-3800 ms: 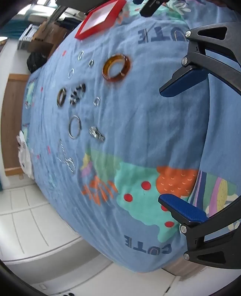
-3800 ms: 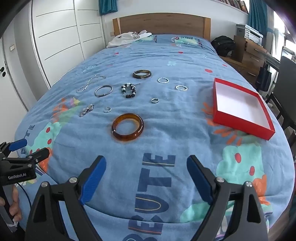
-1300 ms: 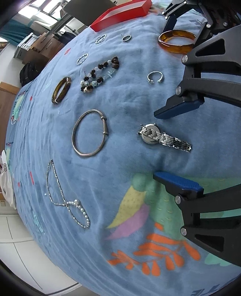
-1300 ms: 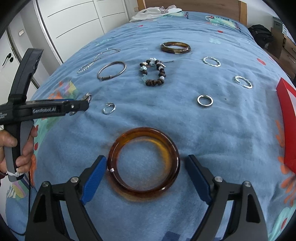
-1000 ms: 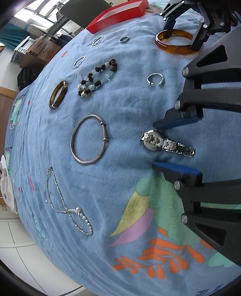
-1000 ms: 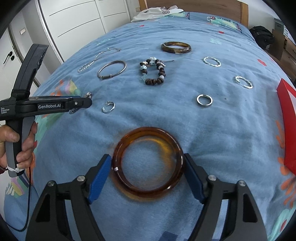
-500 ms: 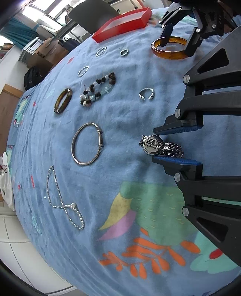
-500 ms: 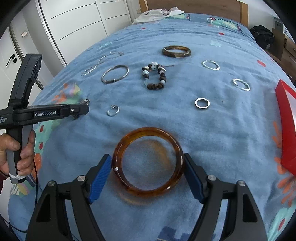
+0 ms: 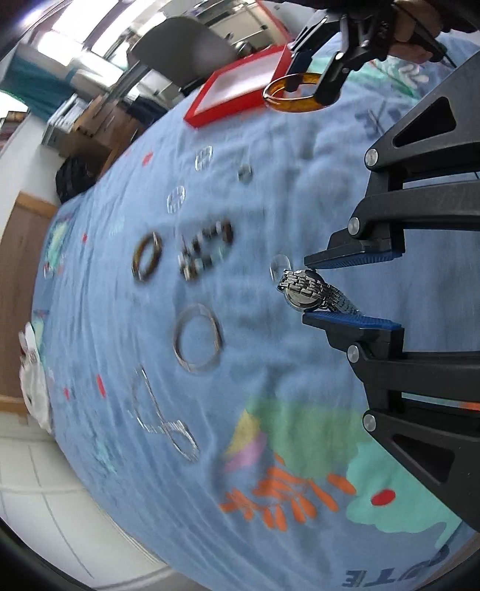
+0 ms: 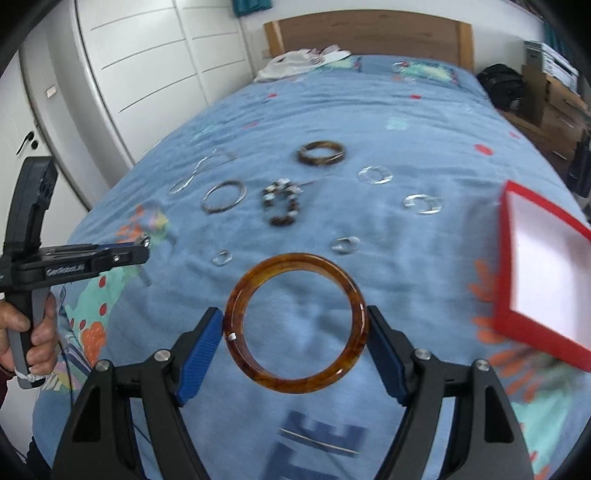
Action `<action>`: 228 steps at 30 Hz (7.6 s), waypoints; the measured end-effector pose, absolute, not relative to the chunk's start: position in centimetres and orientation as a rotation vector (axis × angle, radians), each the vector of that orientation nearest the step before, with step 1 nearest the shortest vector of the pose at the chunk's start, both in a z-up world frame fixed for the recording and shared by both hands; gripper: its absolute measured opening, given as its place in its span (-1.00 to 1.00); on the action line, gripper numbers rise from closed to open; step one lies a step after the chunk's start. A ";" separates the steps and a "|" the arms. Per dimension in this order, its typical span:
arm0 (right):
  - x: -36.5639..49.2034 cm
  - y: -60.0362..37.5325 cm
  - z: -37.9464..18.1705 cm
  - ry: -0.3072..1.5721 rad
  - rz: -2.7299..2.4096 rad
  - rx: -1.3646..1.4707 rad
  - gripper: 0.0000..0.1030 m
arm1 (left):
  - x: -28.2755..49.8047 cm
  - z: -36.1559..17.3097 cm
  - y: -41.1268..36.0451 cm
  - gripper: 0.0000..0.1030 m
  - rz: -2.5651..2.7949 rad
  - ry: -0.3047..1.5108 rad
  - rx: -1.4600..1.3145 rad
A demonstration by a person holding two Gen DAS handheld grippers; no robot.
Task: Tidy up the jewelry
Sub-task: 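Carry the watch in the left tool and bangle in the right tool to the red box, then open the left tool to drop the watch while the right tool releases the bangle, then withdraw both tools from the box and move toward the silver rings, then grasp a small silver ring with the left tool while the right tool grasps another ring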
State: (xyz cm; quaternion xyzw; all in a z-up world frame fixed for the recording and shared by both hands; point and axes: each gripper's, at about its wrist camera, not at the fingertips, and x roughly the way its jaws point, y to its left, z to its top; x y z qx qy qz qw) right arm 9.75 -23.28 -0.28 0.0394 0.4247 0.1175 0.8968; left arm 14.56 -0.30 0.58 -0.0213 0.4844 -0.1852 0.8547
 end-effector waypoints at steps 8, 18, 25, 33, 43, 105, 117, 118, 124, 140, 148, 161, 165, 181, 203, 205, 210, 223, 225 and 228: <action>8.4 -33.8 2.1 0.857 0.086 0.077 0.46 | 15.1 2.7 -11.4 -0.56 -0.596 1.014 -0.024; 11.9 -47.3 2.9 0.863 0.018 0.046 0.46 | 18.9 3.3 -27.5 -0.56 -0.839 1.014 0.026; 15.2 -51.8 0.4 0.888 0.046 0.037 0.47 | 21.4 1.2 -35.9 -0.56 -0.913 1.049 0.056; 17.1 -53.8 -2.6 0.927 0.092 0.007 0.47 | 23.7 -2.3 -38.7 -0.56 -0.852 1.107 0.083; 17.9 -52.6 -4.3 0.931 0.141 -0.077 0.47 | 23.6 -4.0 -36.9 -0.57 -0.728 1.117 0.075; 18.3 -48.0 -2.3 1.019 0.204 -0.317 0.52 | 19.5 1.2 -29.8 0.38 -0.648 0.998 0.171; 15.5 -46.2 -1.6 1.062 0.128 -0.157 0.52 | 16.2 3.0 -18.5 0.41 -0.511 1.004 0.069; 15.0 -46.1 -1.2 1.055 0.115 -0.145 0.52 | 15.8 3.1 -17.2 0.41 -0.496 1.002 0.064; 10.7 -44.6 2.0 1.020 0.062 -0.121 0.52 | 12.6 3.3 -9.6 0.45 -0.379 0.974 -0.024; 0.4 -35.4 9.3 0.822 -0.002 -0.035 0.52 | 5.0 5.5 6.3 0.61 -0.143 0.830 -0.085; -1.9 -30.7 10.2 0.756 -0.010 0.032 0.52 | 1.8 6.1 10.6 0.67 -0.078 0.789 -0.112; -2.1 -25.0 10.1 0.691 0.054 0.068 0.52 | 0.4 6.8 10.4 0.68 -0.028 0.771 -0.078; -1.3 -24.2 9.7 0.686 0.069 0.076 0.52 | 0.8 6.5 9.9 0.68 -0.011 0.767 -0.057; 4.0 -22.3 5.2 0.763 0.080 0.101 0.40 | 5.1 1.7 11.0 0.67 0.007 0.879 -0.085; 12.1 -22.8 0.5 0.848 0.104 0.119 -0.04 | 12.0 -2.0 5.6 0.58 -0.143 0.966 -0.063; 12.6 -23.2 0.1 0.852 0.104 0.123 -0.06 | 12.7 -2.4 5.0 0.53 -0.154 0.975 -0.053; 13.7 -24.0 -0.6 0.861 0.106 0.125 -0.13 | 14.1 -3.5 3.5 0.43 -0.201 1.001 -0.048; 17.5 -22.5 -4.0 0.913 0.164 0.109 -0.16 | 17.9 -5.8 -1.6 0.14 -0.381 1.058 -0.048; 18.2 -22.3 -4.7 0.924 0.162 0.106 -0.17 | 18.3 -6.2 -2.1 0.04 -0.390 1.068 -0.045; 19.0 -22.3 -5.4 0.937 0.156 0.107 -0.17 | 19.0 -6.6 -2.6 -0.02 -0.402 1.075 -0.054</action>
